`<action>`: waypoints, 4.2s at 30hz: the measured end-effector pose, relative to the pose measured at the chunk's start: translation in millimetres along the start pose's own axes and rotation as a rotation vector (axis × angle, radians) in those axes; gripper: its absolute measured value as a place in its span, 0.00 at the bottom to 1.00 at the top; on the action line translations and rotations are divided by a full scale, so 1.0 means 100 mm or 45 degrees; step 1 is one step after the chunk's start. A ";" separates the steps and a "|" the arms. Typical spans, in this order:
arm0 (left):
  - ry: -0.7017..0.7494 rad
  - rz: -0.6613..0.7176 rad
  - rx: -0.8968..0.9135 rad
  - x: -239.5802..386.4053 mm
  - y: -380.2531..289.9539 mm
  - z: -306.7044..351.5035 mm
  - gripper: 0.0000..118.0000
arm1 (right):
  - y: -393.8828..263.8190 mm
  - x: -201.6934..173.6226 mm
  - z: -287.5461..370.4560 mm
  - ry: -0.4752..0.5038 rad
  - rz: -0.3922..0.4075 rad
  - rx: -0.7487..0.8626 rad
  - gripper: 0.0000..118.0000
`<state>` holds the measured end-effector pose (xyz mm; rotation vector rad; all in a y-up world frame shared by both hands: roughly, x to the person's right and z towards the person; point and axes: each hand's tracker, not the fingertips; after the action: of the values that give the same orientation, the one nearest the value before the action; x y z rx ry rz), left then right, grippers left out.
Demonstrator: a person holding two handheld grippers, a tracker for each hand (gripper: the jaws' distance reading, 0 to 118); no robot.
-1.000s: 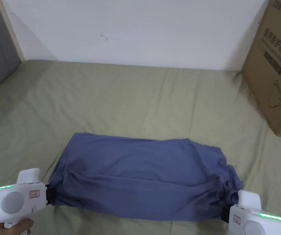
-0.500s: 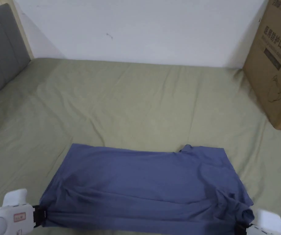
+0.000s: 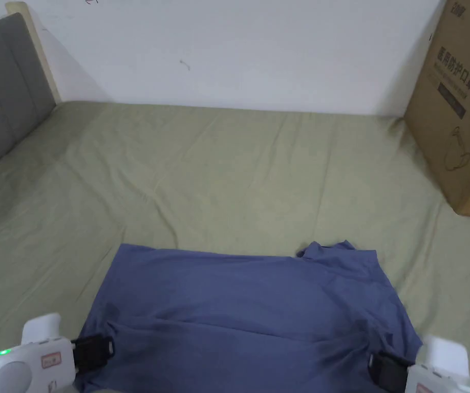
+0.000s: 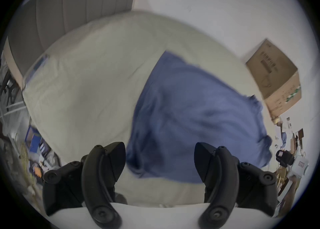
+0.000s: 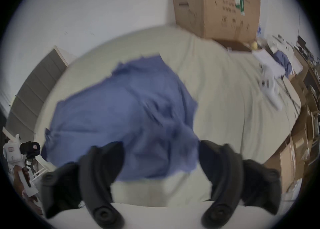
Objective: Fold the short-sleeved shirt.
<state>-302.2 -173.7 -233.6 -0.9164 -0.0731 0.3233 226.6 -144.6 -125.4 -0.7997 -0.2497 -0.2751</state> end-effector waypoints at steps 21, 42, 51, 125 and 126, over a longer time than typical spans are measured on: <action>-0.110 -0.397 0.842 1.42 0.64 1.08 0.00 | 0.93 -0.82 1.15 0.014 0.250 0.884 0.00; 0.042 -0.251 0.056 0.70 1.93 -1.43 0.36 | 1.40 -0.76 0.04 -0.032 0.236 0.678 0.00; 0.221 -0.234 -0.174 0.43 1.90 -2.26 0.74 | 1.45 -0.72 -0.47 -0.054 0.227 0.563 0.00; -0.039 -0.085 0.128 -0.01 0.04 0.19 0.74 | 0.05 0.27 0.18 0.018 0.030 0.125 0.80; -0.056 -0.104 0.172 0.08 0.13 0.29 0.74 | 0.17 0.21 0.27 0.025 0.052 0.175 0.80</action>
<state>-303.6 -142.3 -226.8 -0.7707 -0.1275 0.2691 249.2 -117.1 -111.8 -0.6651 -0.2309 -0.2253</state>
